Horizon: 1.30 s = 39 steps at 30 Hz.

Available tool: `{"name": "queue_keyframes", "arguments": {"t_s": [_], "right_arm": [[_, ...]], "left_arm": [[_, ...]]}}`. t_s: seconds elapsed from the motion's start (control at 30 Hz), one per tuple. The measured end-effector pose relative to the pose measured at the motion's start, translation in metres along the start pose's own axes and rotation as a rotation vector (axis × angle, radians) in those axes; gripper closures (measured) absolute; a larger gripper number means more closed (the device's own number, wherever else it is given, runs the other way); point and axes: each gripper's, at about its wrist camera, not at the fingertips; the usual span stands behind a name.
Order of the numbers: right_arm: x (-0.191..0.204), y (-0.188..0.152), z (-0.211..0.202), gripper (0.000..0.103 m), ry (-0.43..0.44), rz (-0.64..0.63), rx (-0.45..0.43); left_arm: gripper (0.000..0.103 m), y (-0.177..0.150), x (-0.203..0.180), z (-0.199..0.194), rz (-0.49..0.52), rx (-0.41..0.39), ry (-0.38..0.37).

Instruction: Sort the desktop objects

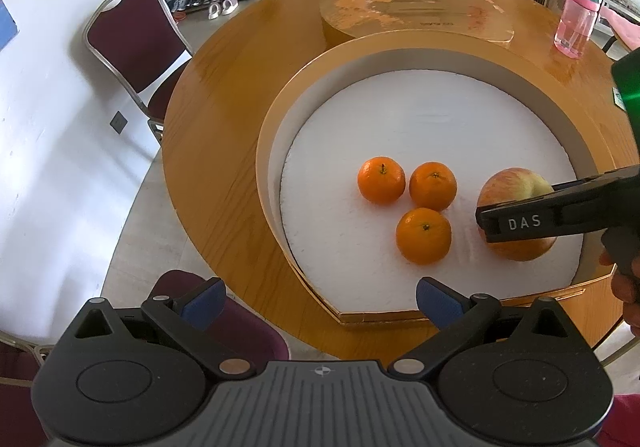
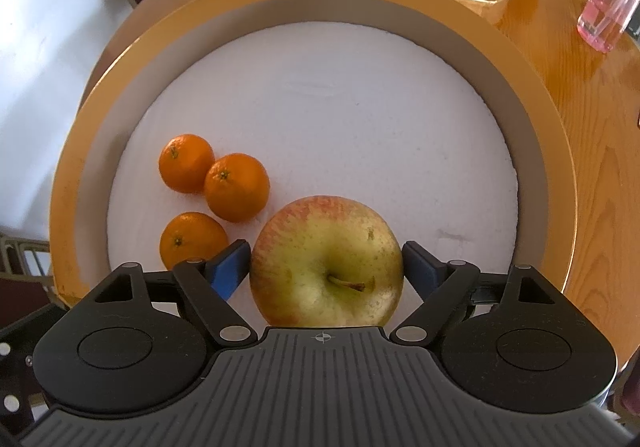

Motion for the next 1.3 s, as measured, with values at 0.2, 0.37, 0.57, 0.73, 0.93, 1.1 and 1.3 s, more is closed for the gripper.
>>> {"name": "queue_keyframes", "arguments": {"t_s": [0.2, 0.37, 0.57, 0.73, 0.93, 1.1, 1.3], "right_arm": [[0.000, 0.000, -0.007, 0.016, 0.005, -0.013, -0.005], [0.006, -0.005, -0.008, 0.016, -0.001, -0.072, 0.010], [0.004, -0.010, -0.007, 0.022, -0.024, -0.054, -0.026], [-0.007, -0.006, -0.007, 0.022, -0.017, 0.089, -0.029], [-0.009, -0.005, -0.007, 0.019, -0.023, 0.195, 0.001], [-0.015, -0.006, -0.017, 0.018, 0.013, 0.219, -0.002], [-0.023, -0.012, -0.047, 0.017, -0.021, 0.198, -0.048]], "left_arm": [[0.001, 0.001, 0.000, 0.001, 0.001, -0.001, -0.004], [0.001, 0.001, 0.000, 0.002, -0.001, -0.002, -0.009], [0.001, 0.001, 0.001, 0.001, -0.003, 0.000, -0.011], [0.001, 0.001, 0.002, 0.002, -0.003, 0.006, -0.012], [0.001, 0.002, -0.001, 0.001, 0.019, 0.001, -0.024], [0.001, 0.003, -0.003, 0.001, 0.035, -0.006, -0.037], [0.001, 0.005, -0.006, 0.003, 0.056, -0.010, -0.063]]}}
Point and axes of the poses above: each gripper's, at about its wrist camera, not at the fingertips, and z roughly the way its jaws point, x to its left, y to its top, and after that the axes turned 6 degrees about -x, right-handed
